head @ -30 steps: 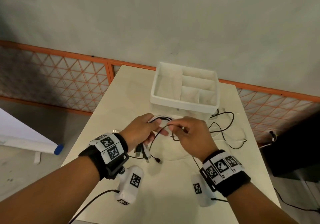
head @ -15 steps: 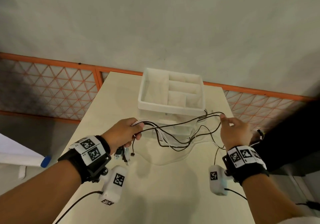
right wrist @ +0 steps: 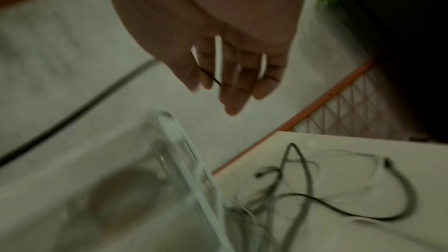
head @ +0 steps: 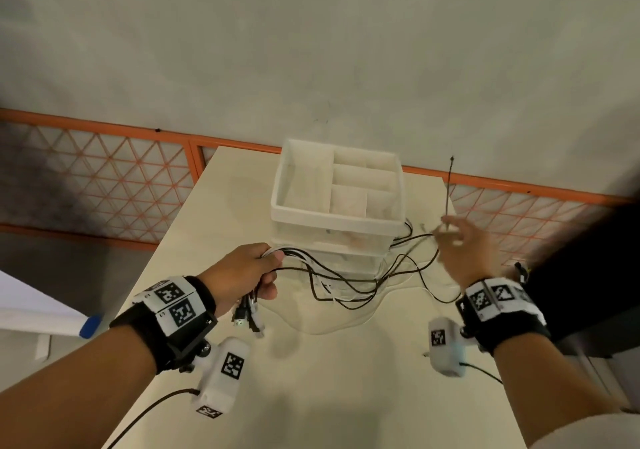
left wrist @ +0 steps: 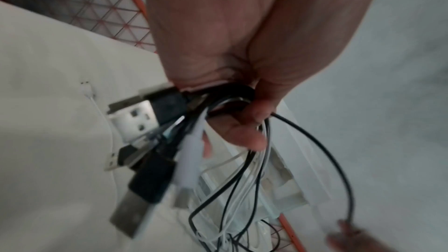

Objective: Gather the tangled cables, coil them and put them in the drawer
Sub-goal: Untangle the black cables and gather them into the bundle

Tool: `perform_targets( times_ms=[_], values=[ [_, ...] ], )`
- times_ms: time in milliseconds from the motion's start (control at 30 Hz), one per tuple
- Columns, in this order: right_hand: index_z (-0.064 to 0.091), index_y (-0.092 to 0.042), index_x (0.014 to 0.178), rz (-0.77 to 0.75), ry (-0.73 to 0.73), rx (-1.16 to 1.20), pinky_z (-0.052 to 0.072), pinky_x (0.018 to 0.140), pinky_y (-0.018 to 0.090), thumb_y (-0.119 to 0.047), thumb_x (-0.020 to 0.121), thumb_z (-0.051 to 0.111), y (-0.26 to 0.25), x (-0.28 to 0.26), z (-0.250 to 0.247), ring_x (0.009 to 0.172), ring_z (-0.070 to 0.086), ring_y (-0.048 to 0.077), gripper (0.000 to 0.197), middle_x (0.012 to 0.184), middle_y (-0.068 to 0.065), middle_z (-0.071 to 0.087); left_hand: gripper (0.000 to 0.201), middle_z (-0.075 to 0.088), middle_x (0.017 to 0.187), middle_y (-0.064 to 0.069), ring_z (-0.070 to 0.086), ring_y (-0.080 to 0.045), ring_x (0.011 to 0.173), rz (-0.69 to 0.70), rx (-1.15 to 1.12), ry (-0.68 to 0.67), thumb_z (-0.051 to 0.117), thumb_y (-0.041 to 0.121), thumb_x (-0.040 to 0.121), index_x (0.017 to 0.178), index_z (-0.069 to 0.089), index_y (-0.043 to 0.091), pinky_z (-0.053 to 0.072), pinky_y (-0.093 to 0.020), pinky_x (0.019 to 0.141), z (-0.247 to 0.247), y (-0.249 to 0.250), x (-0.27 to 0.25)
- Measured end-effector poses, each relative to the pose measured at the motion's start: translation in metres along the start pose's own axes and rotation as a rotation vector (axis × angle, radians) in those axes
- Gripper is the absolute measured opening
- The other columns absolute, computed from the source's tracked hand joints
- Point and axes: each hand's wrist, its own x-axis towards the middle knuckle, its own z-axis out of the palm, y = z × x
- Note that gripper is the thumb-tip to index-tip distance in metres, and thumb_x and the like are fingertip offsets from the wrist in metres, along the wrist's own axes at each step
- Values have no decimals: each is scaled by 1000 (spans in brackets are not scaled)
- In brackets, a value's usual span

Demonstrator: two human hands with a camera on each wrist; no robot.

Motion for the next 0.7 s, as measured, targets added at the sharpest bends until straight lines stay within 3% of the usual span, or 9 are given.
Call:
perform_targets(
  times_ms=[33, 67, 133, 233, 300, 333, 433, 567, 700],
  values=[
    [58, -29, 133, 27, -59, -103, 57, 87, 40, -28, 85, 61, 9, -7, 7, 98, 70, 28, 48, 107, 6, 74, 27, 44, 59, -2, 51, -20, 52, -16, -71, -11, 49, 23, 102, 79, 48, 9, 55, -34, 62, 1, 2, -2],
    [54, -27, 138, 18, -72, -159, 53, 92, 39, -23, 83, 64, 11, -17, 13, 103, 67, 29, 56, 110, 6, 72, 27, 43, 59, -1, 47, -18, 49, -27, -128, -16, 48, 22, 102, 78, 48, 10, 53, -32, 55, 3, 4, -4],
    [57, -26, 135, -134, -89, -111, 50, 84, 31, -12, 81, 68, 0, -40, 26, 86, 63, 18, 56, 108, 2, 67, 26, 41, 58, -1, 42, -16, 47, -33, -208, -23, 48, 21, 102, 78, 47, 11, 46, -28, 48, 7, 7, -4],
    [61, -32, 128, -498, -344, 34, 49, 65, 16, -14, 79, 75, -33, -81, 47, 54, 50, 6, 54, 109, -6, 57, 24, 39, 58, 0, 35, -13, 45, -19, -259, -71, 48, 19, 103, 80, 47, 12, 37, -26, 45, 16, 11, -4],
    [63, -33, 126, -660, -418, -13, 46, 67, 11, -24, 82, 76, -47, -94, 63, 56, 50, -1, 47, 110, -10, 54, 22, 39, 59, 0, 33, -12, 45, -9, -283, -121, 48, 19, 102, 82, 48, 11, 35, -25, 45, 22, 15, -6],
    [67, -32, 120, -687, -408, -32, 47, 69, 14, -27, 84, 75, -53, -96, 70, 59, 50, -5, 37, 106, -9, 56, 21, 40, 59, 0, 33, -12, 45, -6, -292, -147, 48, 19, 102, 84, 48, 11, 35, -24, 45, 24, 17, -8],
    [79, -23, 94, -653, -334, 26, 50, 69, 29, -23, 90, 72, -61, -89, 76, 65, 57, 7, 8, 82, 0, 65, 19, 44, 60, -2, 39, -14, 47, 0, -274, -202, 49, 21, 102, 86, 49, 11, 39, -25, 46, 27, 18, -12],
    [82, -26, 88, -480, -279, 149, 53, 72, 26, -25, 86, 76, -55, -80, 75, 64, 63, 4, 6, 76, -11, 73, 18, 55, 66, -7, 51, -19, 51, 33, -200, -178, 47, 20, 103, 88, 48, 9, 45, -27, 52, 25, 16, -16],
    [82, -24, 86, -449, -258, 210, 57, 73, 32, -22, 85, 77, -55, -85, 77, 61, 64, 5, 5, 79, -11, 75, 16, 65, 76, -14, 67, -30, 69, 18, -202, -151, 44, 19, 104, 94, 51, 7, 57, -35, 67, 23, 16, -17]
  ],
)
